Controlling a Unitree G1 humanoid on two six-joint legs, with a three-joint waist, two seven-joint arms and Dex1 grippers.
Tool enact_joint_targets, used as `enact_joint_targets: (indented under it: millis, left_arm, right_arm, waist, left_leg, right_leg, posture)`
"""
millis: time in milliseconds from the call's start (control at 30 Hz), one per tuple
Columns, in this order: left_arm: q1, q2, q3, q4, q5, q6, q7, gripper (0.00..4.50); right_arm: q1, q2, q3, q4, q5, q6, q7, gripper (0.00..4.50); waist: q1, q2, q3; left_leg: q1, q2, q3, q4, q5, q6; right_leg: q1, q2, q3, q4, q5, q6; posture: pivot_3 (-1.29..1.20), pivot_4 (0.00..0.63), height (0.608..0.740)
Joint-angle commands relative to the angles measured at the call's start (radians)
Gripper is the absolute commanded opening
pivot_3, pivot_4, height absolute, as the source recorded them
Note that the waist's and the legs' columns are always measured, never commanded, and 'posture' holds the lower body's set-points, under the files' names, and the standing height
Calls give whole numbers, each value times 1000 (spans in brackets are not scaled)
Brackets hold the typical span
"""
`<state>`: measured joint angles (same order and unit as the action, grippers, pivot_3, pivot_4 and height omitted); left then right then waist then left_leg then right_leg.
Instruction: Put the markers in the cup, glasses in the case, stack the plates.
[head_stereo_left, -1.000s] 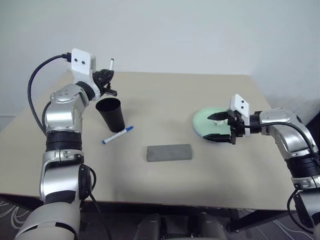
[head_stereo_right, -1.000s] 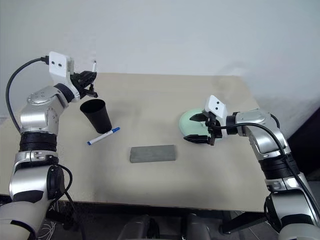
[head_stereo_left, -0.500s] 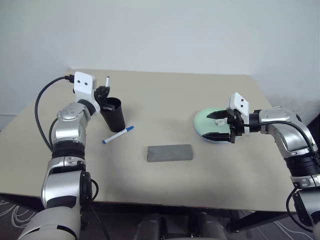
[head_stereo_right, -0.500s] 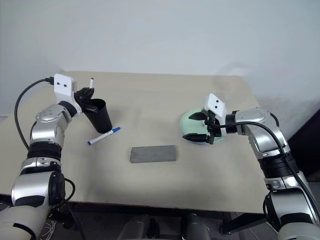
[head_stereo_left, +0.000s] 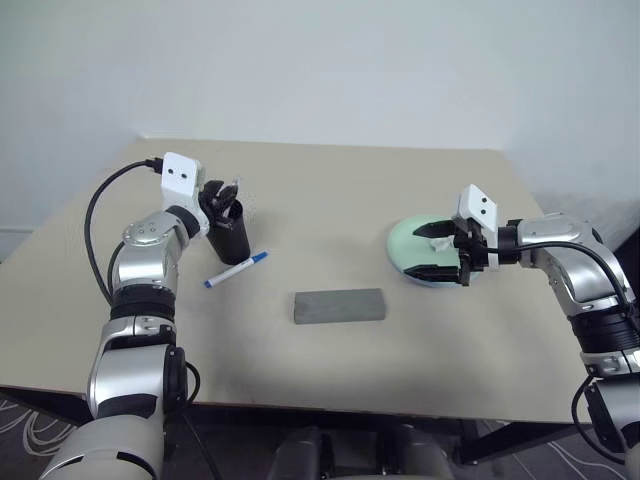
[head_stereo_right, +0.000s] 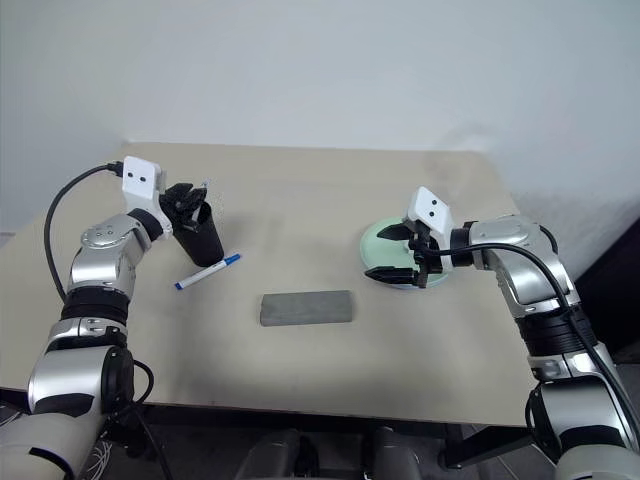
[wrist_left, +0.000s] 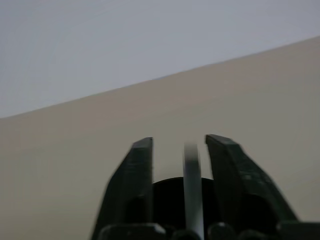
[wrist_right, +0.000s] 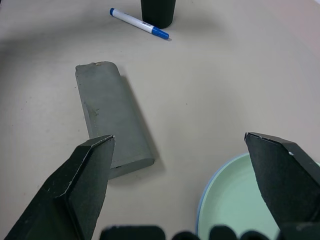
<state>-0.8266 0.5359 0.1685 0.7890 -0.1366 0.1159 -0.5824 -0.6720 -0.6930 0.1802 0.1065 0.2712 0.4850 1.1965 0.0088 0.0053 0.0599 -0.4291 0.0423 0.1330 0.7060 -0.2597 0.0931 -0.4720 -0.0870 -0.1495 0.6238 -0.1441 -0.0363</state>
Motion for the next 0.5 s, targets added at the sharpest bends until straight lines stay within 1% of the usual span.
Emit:
enact_joint_targets:
  millis: [33,133,333,433,500]
  left_arm:
    - [-15,18,9,-70,-11,6,0,2959]
    - [-26,32,16,-118,-23,43,-14,3979]
    - [-27,67,31,-240,-67,115,-65,3979]
    - [15,96,35,-347,-118,190,-140,3979]
    - [81,136,53,-463,-196,288,-225,3979]
  right_arm:
    - [-34,0,-23,-8,2,-7,-4,4500]
    - [-40,5,-21,-5,2,-8,-4,4500]
    - [-44,9,-20,-2,0,-12,-2,4500]
    - [-42,9,-20,-2,-1,-14,-2,4500]
    - [-40,7,-22,-3,0,-14,-2,4500]
  waist:
    - [0,0,0]
    - [0,0,0]
    - [0,0,0]
    - [-1,0,0]
    - [-4,0,0]
  left_leg:
    - [0,0,0,0,0,0]
    - [0,0,0,0,0,0]
    - [0,0,0,0,0,0]
    - [0,0,0,0,0,0]
    - [0,0,0,0,0,0]
  right_leg:
    - [0,0,0,0,0,0]
    - [0,0,0,0,0,0]
    - [0,0,0,0,0,0]
    - [0,0,0,0,0,0]
    - [0,0,1,0,0,0]
  posture:
    - [0,0,732]
    - [0,0,732]
    - [0,0,732]
    - [0,0,732]
    - [0,0,732]
